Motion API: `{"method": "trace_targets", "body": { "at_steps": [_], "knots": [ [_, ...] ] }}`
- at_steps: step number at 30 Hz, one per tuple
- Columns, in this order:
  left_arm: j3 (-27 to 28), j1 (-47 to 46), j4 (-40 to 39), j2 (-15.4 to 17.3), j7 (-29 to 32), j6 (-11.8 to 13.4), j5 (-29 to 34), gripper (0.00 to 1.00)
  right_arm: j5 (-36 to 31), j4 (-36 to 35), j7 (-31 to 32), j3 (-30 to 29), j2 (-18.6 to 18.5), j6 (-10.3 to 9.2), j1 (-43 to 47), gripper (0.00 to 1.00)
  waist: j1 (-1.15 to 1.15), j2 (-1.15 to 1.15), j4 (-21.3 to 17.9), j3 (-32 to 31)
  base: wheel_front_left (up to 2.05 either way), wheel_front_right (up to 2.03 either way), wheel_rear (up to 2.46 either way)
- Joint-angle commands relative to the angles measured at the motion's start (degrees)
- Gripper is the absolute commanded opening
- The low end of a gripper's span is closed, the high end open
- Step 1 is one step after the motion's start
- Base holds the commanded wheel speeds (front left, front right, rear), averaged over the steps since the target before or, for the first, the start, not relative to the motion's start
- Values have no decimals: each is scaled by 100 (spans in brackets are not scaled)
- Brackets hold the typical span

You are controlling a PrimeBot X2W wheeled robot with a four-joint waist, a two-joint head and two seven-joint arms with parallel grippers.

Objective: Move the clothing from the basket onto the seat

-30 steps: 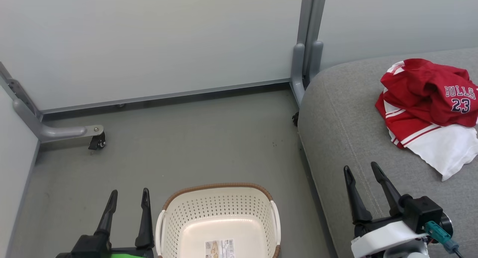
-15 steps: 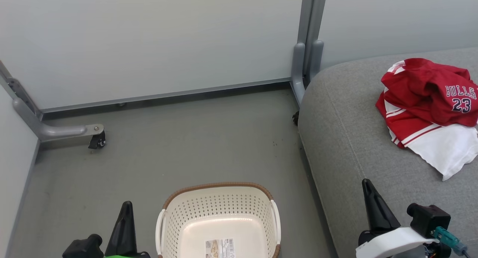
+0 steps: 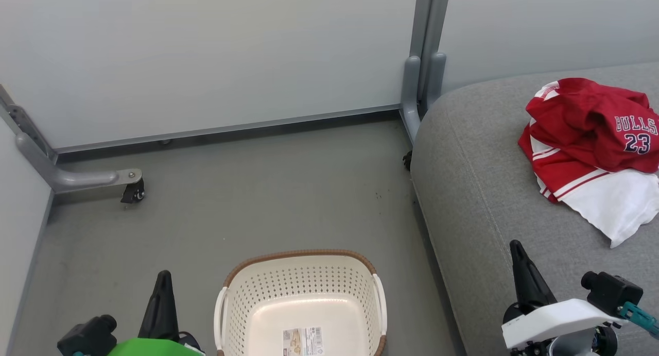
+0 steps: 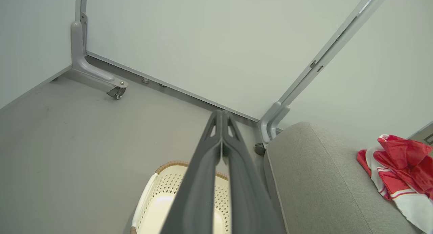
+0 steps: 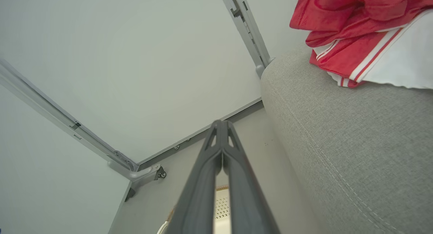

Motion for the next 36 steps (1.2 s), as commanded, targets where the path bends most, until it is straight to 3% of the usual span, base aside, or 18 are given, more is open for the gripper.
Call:
{"method": "trace_targets", "body": {
  "at_steps": [1, 36],
  "knots": [
    [62, -217, -51, 34, 44, -39, -251, 0, 245, -51, 49, -40, -36, -2, -185, 0, 0, 0, -1, 5, 0, 0, 0],
    [386, -671, 165, 55, 718, -182, -2821, 0, 2851, 151, 688, -355, -48, -2, -532, 0, 0, 0, -14, 110, 0, 0, 0]
  ]
}}
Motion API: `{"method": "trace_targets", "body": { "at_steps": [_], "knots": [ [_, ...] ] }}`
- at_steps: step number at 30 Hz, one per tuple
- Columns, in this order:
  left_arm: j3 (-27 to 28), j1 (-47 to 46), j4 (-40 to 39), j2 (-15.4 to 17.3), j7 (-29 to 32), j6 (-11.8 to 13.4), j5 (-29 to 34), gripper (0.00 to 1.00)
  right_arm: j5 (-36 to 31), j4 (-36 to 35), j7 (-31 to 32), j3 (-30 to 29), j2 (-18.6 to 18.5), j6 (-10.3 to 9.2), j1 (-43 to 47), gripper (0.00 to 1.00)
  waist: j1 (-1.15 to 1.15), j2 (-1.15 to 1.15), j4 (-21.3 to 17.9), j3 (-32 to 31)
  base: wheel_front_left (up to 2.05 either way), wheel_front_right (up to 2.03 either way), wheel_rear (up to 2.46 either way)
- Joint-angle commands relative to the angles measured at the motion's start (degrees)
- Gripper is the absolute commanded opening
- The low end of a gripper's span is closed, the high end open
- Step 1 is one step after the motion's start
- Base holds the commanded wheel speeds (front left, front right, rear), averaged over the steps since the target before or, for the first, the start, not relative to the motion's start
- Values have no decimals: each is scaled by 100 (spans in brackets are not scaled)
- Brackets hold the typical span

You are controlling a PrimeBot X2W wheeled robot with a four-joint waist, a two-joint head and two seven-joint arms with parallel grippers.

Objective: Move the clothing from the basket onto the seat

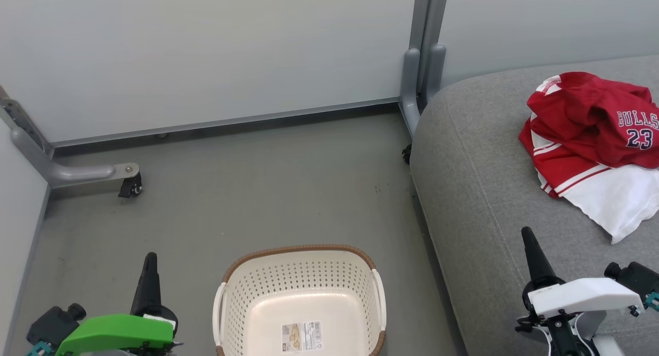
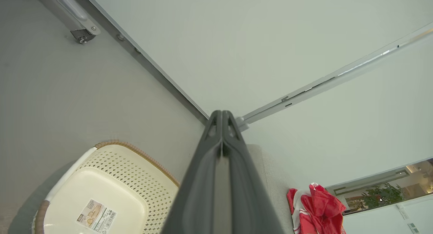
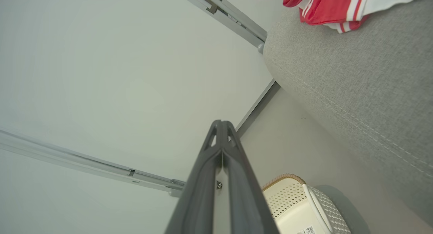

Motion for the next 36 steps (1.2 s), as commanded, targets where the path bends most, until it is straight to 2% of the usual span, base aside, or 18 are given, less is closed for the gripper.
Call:
{"method": "trace_targets", "body": {
  "at_steps": [1, 36],
  "knots": [
    [48, -172, -22, 48, 33, -42, -158, 0, 163, -31, 38, -42, -31, 2, -153, 0, 0, 0, 0, 4, 0, 0, 0],
    [292, -497, 136, 52, 530, -144, -1987, 0, 1981, 127, 546, -319, 11, 2, -393, 0, 0, 0, -14, 109, 0, 0, 0]
  ]
}}
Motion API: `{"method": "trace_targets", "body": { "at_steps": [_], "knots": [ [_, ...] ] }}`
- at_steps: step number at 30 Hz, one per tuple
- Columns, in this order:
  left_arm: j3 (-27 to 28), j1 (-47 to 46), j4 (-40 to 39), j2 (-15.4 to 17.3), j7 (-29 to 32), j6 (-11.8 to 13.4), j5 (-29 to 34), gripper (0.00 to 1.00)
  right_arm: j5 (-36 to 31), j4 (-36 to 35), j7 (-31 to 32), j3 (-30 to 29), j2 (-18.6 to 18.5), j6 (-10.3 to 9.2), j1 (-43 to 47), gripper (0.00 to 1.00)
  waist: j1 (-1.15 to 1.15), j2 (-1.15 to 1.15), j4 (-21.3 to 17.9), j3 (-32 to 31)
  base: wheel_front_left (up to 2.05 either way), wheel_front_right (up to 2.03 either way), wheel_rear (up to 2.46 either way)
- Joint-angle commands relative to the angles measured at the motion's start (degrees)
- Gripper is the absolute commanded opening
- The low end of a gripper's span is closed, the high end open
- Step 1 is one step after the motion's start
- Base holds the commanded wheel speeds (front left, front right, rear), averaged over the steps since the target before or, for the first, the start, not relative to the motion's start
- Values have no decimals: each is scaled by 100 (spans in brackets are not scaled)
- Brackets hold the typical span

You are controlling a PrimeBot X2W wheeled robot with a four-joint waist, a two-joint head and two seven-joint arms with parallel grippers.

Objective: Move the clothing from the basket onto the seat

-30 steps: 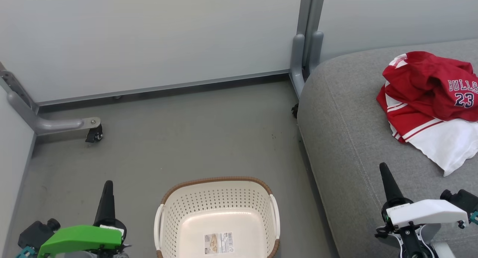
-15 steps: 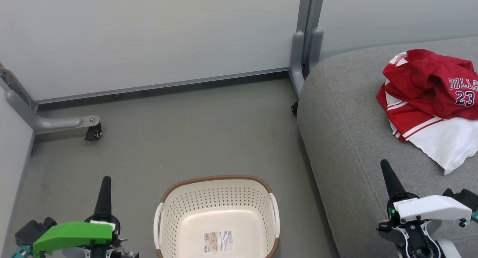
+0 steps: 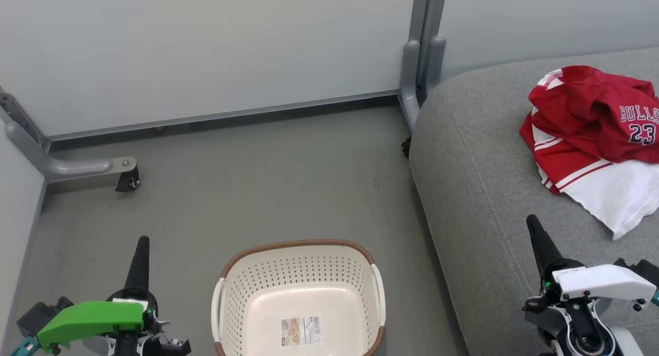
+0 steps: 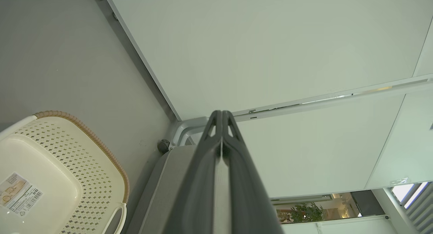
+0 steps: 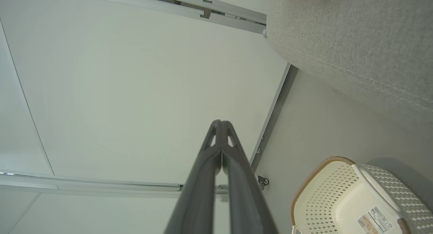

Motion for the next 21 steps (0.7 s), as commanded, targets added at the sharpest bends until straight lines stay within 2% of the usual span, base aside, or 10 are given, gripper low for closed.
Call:
{"method": "trace_targets", "body": {
  "at_steps": [1, 21],
  "knots": [
    [39, -156, -10, 47, 43, -40, -143, 0, 138, 0, 39, -29, -3, 3, -109, 0, 0, 0, -1, 5, 0, 0, 0],
    [156, -300, 70, 46, 265, -86, -959, 0, 945, 74, 282, -168, 26, 2, -220, 0, 0, 0, -9, 65, 0, 0, 0]
  ]
}}
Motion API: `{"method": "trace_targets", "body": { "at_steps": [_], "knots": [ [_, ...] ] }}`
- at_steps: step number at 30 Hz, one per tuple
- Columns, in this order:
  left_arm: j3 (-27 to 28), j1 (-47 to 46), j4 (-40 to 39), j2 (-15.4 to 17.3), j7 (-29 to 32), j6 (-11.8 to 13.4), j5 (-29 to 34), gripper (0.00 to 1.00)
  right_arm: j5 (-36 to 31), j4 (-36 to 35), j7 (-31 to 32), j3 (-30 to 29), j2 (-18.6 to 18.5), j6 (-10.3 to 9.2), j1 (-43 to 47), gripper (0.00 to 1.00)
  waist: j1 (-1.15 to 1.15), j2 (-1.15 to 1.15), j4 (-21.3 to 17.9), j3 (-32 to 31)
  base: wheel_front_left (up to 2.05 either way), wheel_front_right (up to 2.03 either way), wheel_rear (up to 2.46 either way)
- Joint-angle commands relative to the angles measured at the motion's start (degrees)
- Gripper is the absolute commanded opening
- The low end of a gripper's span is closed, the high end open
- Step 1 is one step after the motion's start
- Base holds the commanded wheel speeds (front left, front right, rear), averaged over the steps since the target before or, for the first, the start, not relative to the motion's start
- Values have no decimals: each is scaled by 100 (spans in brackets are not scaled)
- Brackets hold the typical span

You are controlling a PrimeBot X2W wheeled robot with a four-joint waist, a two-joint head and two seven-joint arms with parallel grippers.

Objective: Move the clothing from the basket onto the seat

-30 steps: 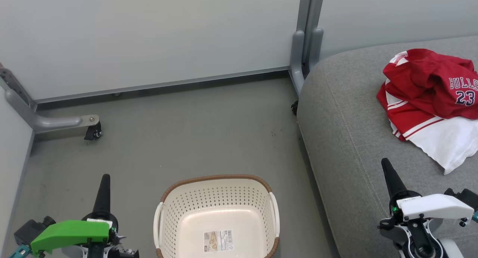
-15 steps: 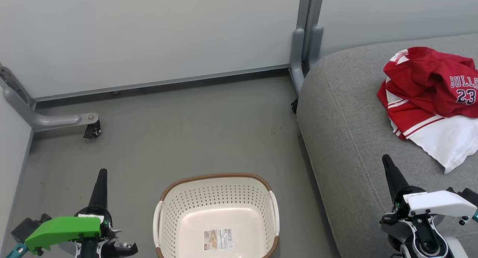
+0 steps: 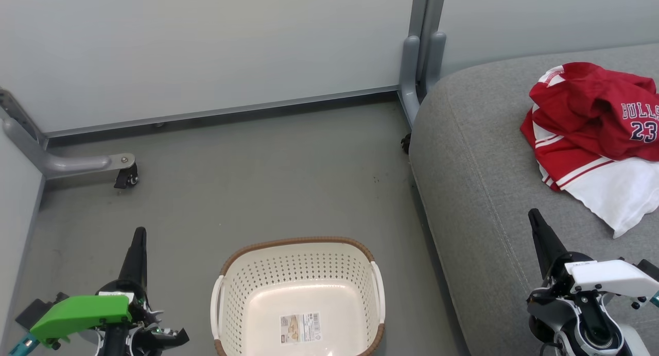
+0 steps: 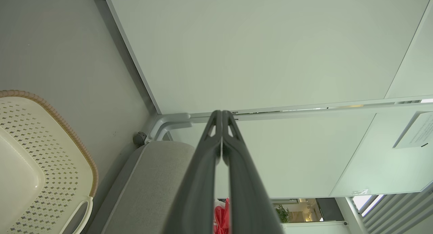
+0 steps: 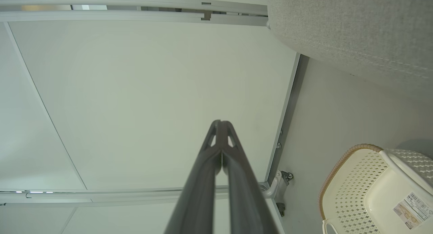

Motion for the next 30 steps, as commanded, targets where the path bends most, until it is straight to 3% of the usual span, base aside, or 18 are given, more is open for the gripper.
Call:
{"method": "trace_targets", "body": {
  "at_steps": [1, 9, 30],
  "knots": [
    [43, -139, 14, 45, 34, -41, -113, 0, 121, 14, 34, -22, 7, 2, -100, 0, 0, 0, -1, 5, 0, 0, 0],
    [83, -187, 42, 45, 112, -56, -411, 0, 413, 40, 132, -78, 19, 2, -131, 0, 0, 0, -4, 29, 0, 0, 0],
    [86, -171, 40, 37, 120, -53, -391, 0, 353, 42, 160, -115, 44, 2, -120, 0, 0, 0, -4, 31, 0, 0, 0]
  ]
}}
